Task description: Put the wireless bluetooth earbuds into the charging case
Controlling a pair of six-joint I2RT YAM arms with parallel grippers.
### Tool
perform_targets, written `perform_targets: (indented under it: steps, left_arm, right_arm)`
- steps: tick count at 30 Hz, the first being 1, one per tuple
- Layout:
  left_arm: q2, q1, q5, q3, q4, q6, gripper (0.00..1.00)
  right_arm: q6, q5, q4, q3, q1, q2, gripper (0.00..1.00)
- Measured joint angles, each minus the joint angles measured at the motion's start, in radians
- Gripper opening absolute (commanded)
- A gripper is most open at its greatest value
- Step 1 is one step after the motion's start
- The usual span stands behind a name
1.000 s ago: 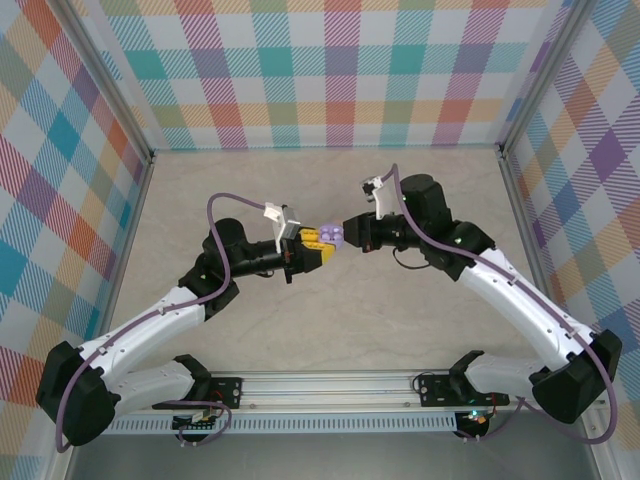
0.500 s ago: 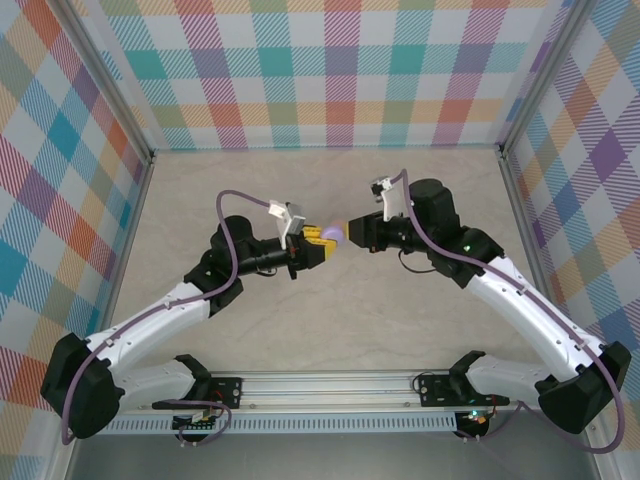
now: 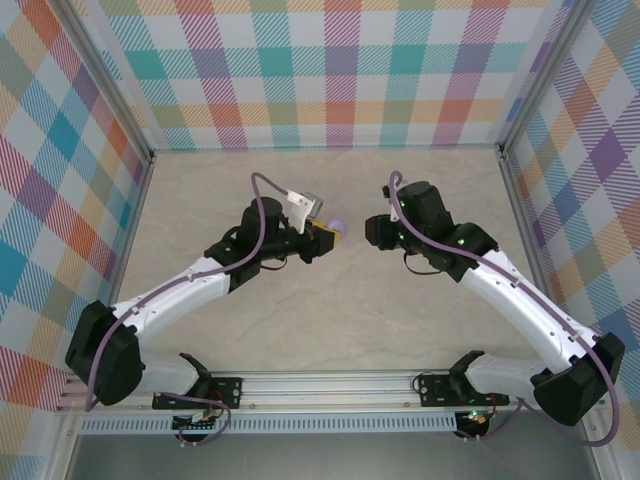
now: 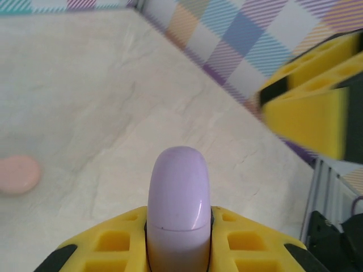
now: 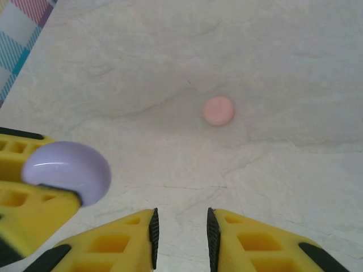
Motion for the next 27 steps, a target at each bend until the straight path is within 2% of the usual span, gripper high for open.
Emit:
perform_targets:
  steps: [4,9,16,27]
  left_arm:
    - [0.084,0.003,-0.055,0.033,-0.069,-0.05,0.23]
    - [0.19,0.013,-0.06,0.051,-0.119,-0.112,0.23]
    - [0.368,0.018,0.0,0.116,-0.161,-0.176,0.22]
    - [0.497,0.021,0.075,0.152,-0.158,-0.248,0.22]
  right_arm:
    - [0.003,0.024,-0.008,0.0,0.0,0.0,0.31]
    - [0.003,0.034,-0.01,0.0,0.0,0.0,0.31]
    - [0.003,0.034,-0.014,0.0,0.0,0.0,0.32]
    - [0.002,0.025,-0.022,0.0,0.0,0.011,0.32]
